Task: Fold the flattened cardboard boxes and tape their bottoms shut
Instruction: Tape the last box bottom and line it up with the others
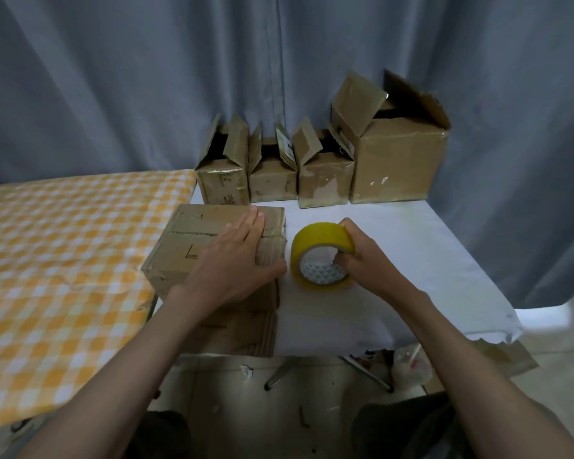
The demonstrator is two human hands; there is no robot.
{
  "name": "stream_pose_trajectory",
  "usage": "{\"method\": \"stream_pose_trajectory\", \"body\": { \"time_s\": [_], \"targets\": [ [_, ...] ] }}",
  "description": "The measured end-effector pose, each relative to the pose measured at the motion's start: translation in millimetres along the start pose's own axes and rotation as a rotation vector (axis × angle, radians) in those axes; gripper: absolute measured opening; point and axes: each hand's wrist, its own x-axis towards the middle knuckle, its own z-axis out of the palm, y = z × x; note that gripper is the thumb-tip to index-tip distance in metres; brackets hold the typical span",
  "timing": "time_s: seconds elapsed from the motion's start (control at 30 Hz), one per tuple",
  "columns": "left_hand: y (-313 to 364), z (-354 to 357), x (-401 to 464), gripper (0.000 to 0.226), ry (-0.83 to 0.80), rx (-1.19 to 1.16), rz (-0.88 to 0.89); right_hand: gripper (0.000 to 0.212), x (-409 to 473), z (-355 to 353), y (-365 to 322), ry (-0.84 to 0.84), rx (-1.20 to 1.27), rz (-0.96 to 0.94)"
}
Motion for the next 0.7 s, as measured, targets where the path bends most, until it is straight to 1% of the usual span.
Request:
{"method": "stream_pose_trajectory", "body": {
  "time_s": [0.13,0.2,0.27,0.3,0.37,0.43,0.5,0.53,0.57,0.6,0.7],
  "targets": [
    [-1,-2,0,0.109,-0.024,0.008,-0.002,0.024,-4,-2,6,-0.138,0.059,0.028],
    [0,-4,-1,0.108,-0.038,0.006,-0.010,0.022,-6,-9,7,-0.230,0.104,0.069],
    [1,-5,-1,0.111,-0.041,-0.008,-0.015,0.029,-9,-21,7,-0.307,0.158,0.135],
    [0,-6,-1,0.112,-0.044,-0.017,-0.018,0.030,-10,-28,7,-0.311,0.194,0.156],
    [1,-7,-2,0.113,-0.046,-0.016,-0.022,0.020,-14,-39,9,-0.241,0.227,0.172],
    [2,-7,-2,0.114,-0.041,0.009,-0.021,0.026,-14,-43,16,-0.158,0.184,0.161],
    [3,-8,-2,0.115,-0.042,0.008,-0.023,0.029,-14,-38,18,-0.162,0.045,0.148],
    [3,-9,-2,0.113,-0.046,-0.009,-0.027,0.034,-12,-32,19,-0.175,-0.045,0.141],
    [4,-10,-3,0.108,-0.050,-0.035,-0.034,0.039,-10,-27,23,-0.178,-0.117,0.130],
    [6,-11,-3,0.102,-0.049,-0.070,-0.047,0.038,-9,-23,26,-0.175,-0.148,0.134],
    [18,-14,2,0.091,-0.026,-0.158,-0.127,0.022,-4,-14,35,-0.093,-0.175,0.140]
  ]
}}
